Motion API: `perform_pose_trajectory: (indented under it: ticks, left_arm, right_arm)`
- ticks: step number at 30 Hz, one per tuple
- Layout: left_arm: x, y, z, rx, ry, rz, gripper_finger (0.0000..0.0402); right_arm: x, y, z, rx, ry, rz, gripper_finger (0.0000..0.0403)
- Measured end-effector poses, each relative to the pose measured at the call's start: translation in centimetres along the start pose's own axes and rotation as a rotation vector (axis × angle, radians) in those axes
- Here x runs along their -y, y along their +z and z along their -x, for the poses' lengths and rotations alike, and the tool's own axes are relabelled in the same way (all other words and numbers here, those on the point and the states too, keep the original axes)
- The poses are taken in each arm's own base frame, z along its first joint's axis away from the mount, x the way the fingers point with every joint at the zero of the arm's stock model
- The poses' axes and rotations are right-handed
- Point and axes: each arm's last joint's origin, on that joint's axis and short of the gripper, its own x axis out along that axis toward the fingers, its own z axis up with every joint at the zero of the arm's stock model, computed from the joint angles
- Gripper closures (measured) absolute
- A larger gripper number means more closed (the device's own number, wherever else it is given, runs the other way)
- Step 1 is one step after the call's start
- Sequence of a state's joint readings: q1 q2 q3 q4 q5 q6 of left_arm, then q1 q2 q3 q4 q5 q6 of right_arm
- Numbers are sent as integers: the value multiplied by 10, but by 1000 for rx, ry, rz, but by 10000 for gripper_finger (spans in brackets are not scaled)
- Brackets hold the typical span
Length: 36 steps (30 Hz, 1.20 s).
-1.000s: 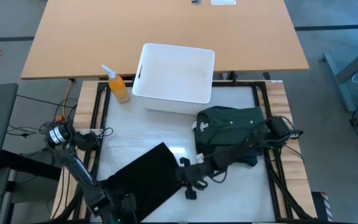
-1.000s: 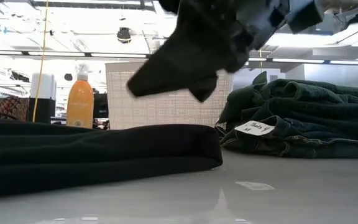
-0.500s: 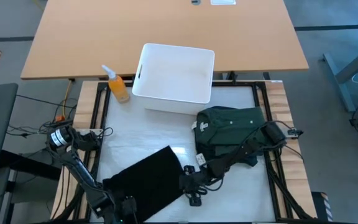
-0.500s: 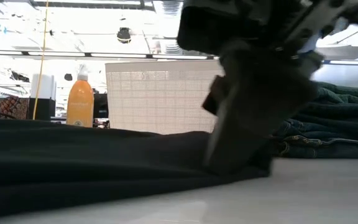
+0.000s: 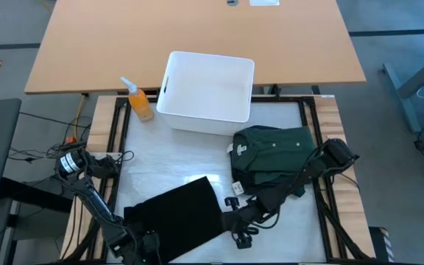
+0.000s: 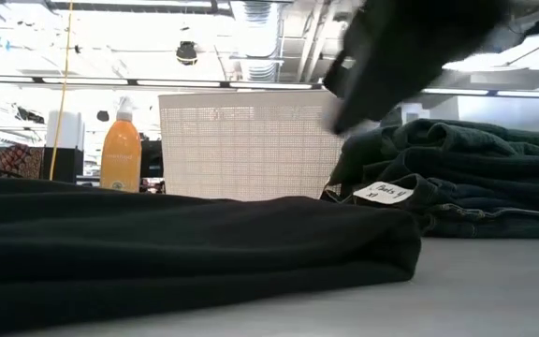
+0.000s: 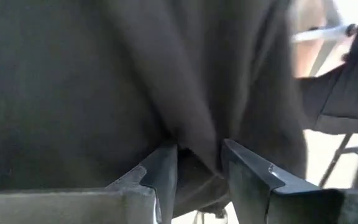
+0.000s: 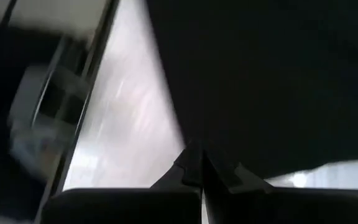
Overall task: Fold laundry
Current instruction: Fold the black shirt from the white laundry organizer
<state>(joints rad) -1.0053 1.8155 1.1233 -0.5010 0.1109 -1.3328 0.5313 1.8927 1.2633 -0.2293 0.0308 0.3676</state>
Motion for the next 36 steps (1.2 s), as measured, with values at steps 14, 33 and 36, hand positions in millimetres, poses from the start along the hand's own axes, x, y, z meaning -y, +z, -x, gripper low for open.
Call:
perform_pose_trajectory:
  ticks: [14, 33, 36]
  left_arm:
    - [-39, 11, 46, 439, 383, -141, 293]
    - [-104, 17, 63, 152, 463, 36, 389]
    - [-105, 14, 83, 219, 425, 38, 398]
  right_arm:
    - [-4, -3, -35, 231, -169, -337, 384]
    - [-3, -32, -51, -7, -212, -237, 384]
    - [-4, -31, -41, -34, -214, -201, 384]
